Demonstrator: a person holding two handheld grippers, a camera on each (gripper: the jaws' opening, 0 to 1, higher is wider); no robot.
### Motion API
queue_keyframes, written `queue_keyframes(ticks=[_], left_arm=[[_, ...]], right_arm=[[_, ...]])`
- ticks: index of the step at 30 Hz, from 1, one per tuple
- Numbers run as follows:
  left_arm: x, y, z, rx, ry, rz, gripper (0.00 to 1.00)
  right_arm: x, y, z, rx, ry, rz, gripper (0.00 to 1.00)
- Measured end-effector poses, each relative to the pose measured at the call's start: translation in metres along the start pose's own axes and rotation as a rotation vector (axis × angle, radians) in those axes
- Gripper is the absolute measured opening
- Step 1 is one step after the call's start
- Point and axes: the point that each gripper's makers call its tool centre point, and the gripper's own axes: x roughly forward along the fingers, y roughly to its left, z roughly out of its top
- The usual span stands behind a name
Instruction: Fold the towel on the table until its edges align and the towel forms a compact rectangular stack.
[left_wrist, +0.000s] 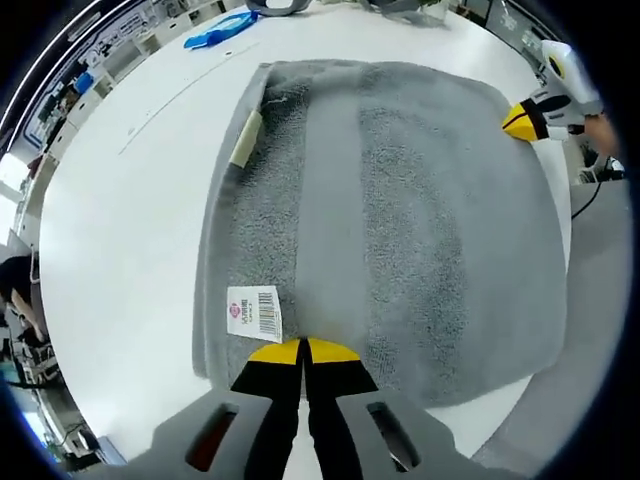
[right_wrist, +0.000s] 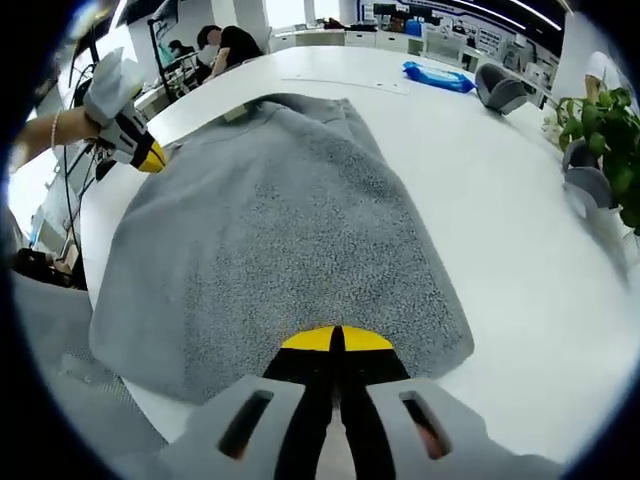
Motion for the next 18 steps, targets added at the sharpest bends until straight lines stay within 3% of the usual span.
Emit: queue_keyframes(ticks=[10,18], left_arm=[[0.003,0.002,0.015,0.012,-0.092,-0.082,0.0],[0.006,0.001,0.028,0.011,-0.101,-0.089,0.01]], right_arm=[[-0.012,0.01,-0.021,-0.018,0.015,0.007,0.0],[-0.021,0.02,-0.035,-0.001,0.039,0.045,0.0]])
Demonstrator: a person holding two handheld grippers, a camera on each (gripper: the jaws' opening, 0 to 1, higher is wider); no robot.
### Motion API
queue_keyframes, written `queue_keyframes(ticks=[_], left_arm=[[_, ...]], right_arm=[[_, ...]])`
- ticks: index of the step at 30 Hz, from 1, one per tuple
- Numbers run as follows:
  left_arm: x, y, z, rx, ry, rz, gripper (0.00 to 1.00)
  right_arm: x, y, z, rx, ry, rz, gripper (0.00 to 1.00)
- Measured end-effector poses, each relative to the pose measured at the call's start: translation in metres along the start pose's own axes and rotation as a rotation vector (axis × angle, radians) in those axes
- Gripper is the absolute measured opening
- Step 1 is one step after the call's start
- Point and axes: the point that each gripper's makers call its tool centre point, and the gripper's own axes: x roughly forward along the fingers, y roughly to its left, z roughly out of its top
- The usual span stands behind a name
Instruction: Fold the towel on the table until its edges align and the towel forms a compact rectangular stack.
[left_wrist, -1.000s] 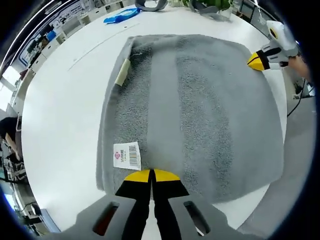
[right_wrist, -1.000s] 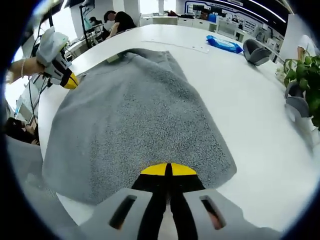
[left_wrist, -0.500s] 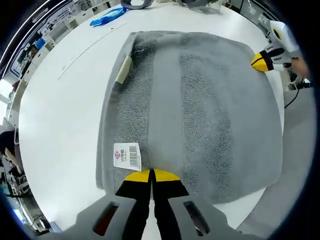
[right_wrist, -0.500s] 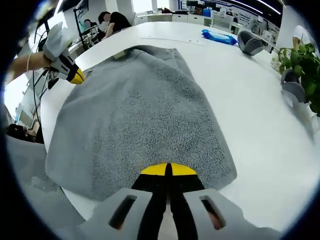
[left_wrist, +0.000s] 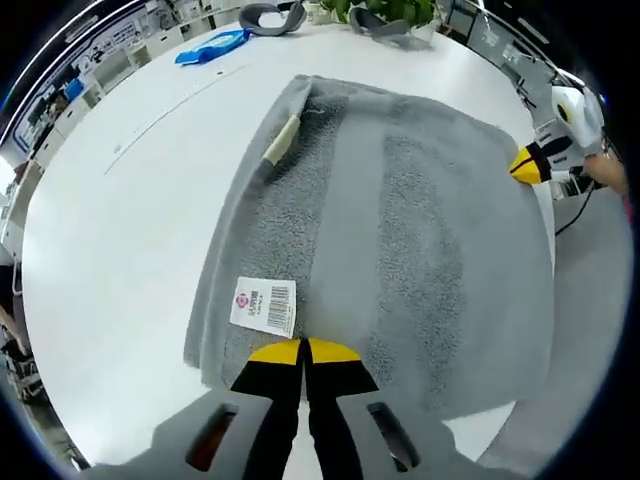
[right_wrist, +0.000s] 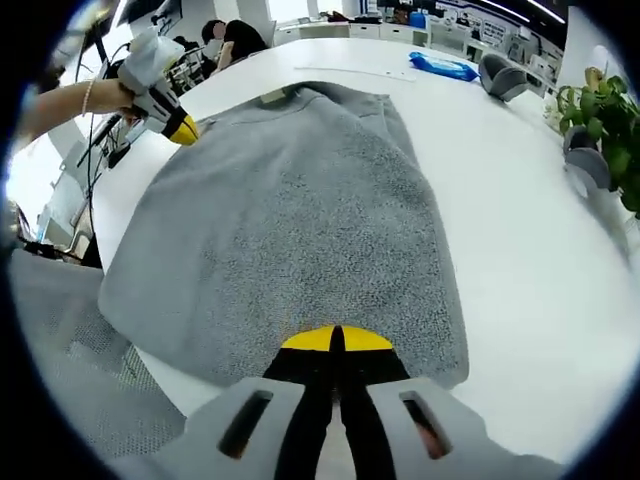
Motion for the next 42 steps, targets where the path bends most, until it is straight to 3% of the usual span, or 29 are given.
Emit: queue_keyframes(ticks=[13,23,31,35,38,42], left_arm=[[0.008,0.0,0.026,0.055,-0.021,0.021,0.0],[0.017,0.003,0.047,0.186,0.057,0.04,0.0],[0.022,0.007,0.059,0.195,0.071,0.037,0.0],[0.024,0.007,0.063,0.22,0.077,0.044,0.0],[0.025,0.007,0.063,0.24,0.086,0.047,0.0],[0.024,0.009,0.063,0.208,0.081,0.034,0.0]], right_arm=[[-0.01,0.019,-0.024,-0.039,0.052,0.051,0.0],[-0.014,0.033,-0.034,-0.036,0.094,0.144,0.0],[-0.018,0.048,-0.044,-0.06,0.093,0.199,0.0],[-0.019,0.052,-0.045,-0.017,0.094,0.229,0.0],[-0.019,0.053,-0.044,-0.026,0.095,0.259,0.0],[-0.021,0.056,-0.038,-0.053,0.075,0.314,0.0]])
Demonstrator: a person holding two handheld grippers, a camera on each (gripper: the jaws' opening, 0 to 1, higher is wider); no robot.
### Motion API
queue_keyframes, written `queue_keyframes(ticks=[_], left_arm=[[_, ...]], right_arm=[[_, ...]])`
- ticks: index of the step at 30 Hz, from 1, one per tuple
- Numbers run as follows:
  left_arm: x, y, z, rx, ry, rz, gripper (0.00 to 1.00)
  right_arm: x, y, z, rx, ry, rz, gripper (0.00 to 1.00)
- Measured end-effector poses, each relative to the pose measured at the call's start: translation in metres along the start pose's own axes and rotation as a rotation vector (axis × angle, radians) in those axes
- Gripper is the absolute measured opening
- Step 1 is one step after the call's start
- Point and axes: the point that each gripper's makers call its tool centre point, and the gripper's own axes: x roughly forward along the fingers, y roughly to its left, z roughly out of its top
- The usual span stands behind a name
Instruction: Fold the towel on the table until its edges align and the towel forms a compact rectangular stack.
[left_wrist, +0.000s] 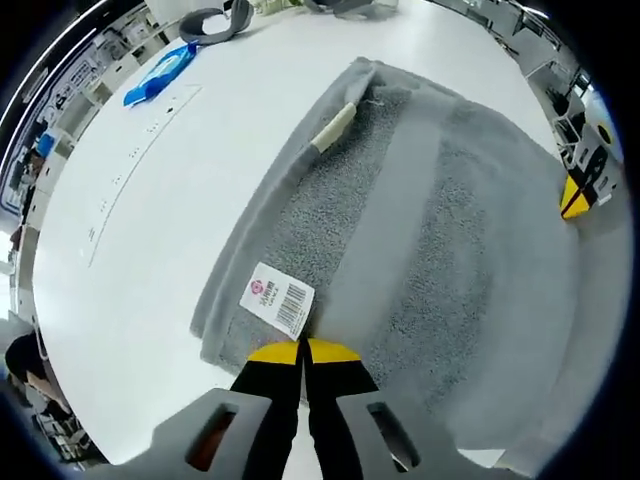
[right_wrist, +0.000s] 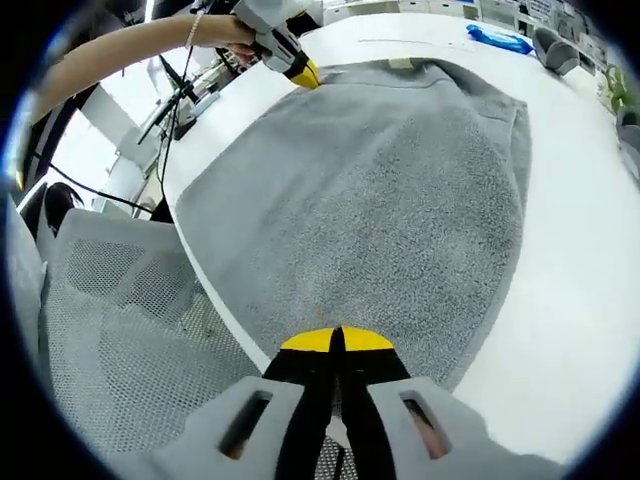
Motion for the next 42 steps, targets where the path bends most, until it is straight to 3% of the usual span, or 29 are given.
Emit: queue_keyframes(ticks=[6,10,13,22,32,37,42], left_arm=[[0.0,-0.001,0.0,-0.02,-0.009,-0.007,0.0],[0.0,-0.001,0.0,-0.014,-0.005,0.003,0.0],[0.0,0.001,0.0,-0.028,-0.008,-0.003,0.0],[-0.001,-0.001,-0.001,-0.039,-0.022,0.007,0.0],[-0.001,-0.001,-0.001,-0.058,-0.015,-0.001,0.0],[-0.001,0.0,-0.001,-0.081,-0.019,-0.013,0.0],[-0.001,-0.003,0.0,-0.049,0.015,0.014,0.0]], right_arm=[[-0.014,-0.005,0.031,-0.047,-0.097,-0.012,0.0],[-0.027,-0.026,0.058,-0.042,-0.148,-0.062,0.0],[-0.038,-0.05,0.091,0.004,-0.239,-0.102,0.0],[-0.045,-0.109,0.132,0.057,-0.307,-0.215,0.0],[-0.031,-0.153,0.17,0.033,-0.318,-0.276,0.02],[-0.012,-0.175,0.177,0.046,-0.281,-0.317,0.12],[0.008,-0.181,0.171,0.094,-0.222,-0.324,0.09]])
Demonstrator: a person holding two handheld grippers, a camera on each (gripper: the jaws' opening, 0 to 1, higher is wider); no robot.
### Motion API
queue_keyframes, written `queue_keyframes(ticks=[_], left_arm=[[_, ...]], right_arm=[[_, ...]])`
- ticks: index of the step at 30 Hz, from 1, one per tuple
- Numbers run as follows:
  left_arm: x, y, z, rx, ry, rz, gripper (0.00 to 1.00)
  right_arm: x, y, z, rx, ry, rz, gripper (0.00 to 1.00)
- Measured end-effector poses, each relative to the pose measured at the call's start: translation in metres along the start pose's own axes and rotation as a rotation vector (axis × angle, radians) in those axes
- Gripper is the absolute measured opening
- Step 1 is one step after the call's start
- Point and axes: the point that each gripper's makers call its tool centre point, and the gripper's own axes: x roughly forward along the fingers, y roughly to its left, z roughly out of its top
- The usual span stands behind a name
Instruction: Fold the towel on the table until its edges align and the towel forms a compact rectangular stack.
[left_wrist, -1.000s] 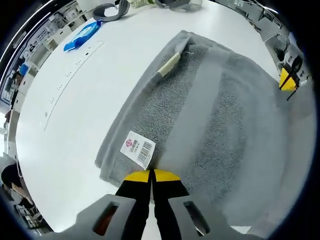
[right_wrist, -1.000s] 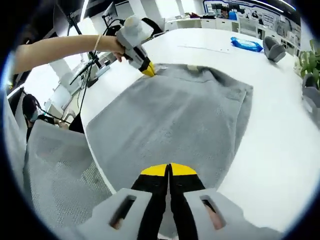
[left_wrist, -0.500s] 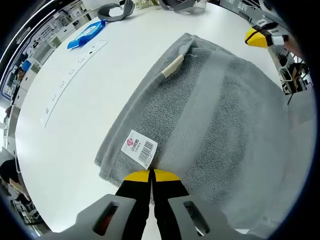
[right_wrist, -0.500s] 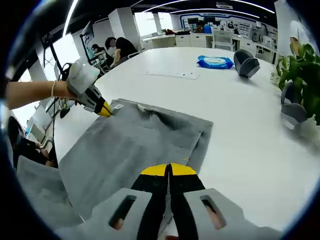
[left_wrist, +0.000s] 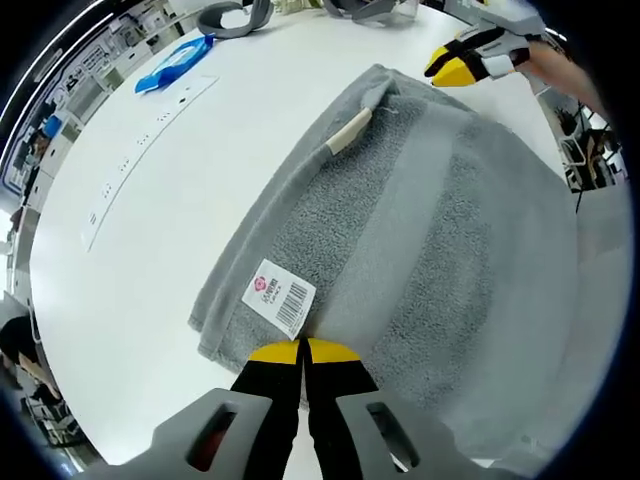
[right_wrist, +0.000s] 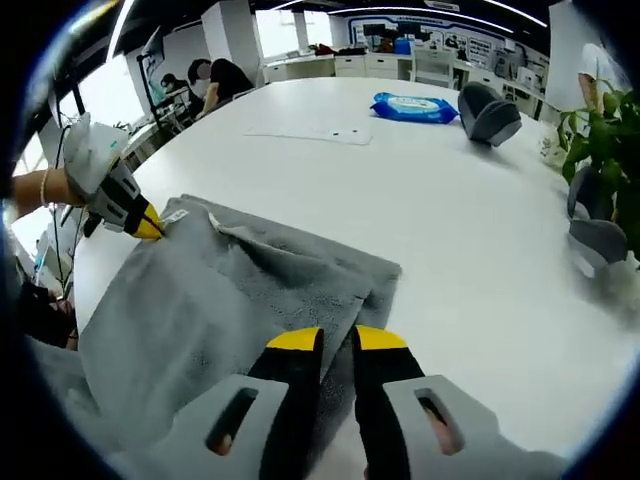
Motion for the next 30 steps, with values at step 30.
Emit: queue_keyframes(ticks=[30], left_arm=[[0.0,0.002,0.0,0.043,0.035,0.008,0.0]], right_arm=[[-0.003,-0.024,0.008,-0.01,0.006,-0.072,0.0]])
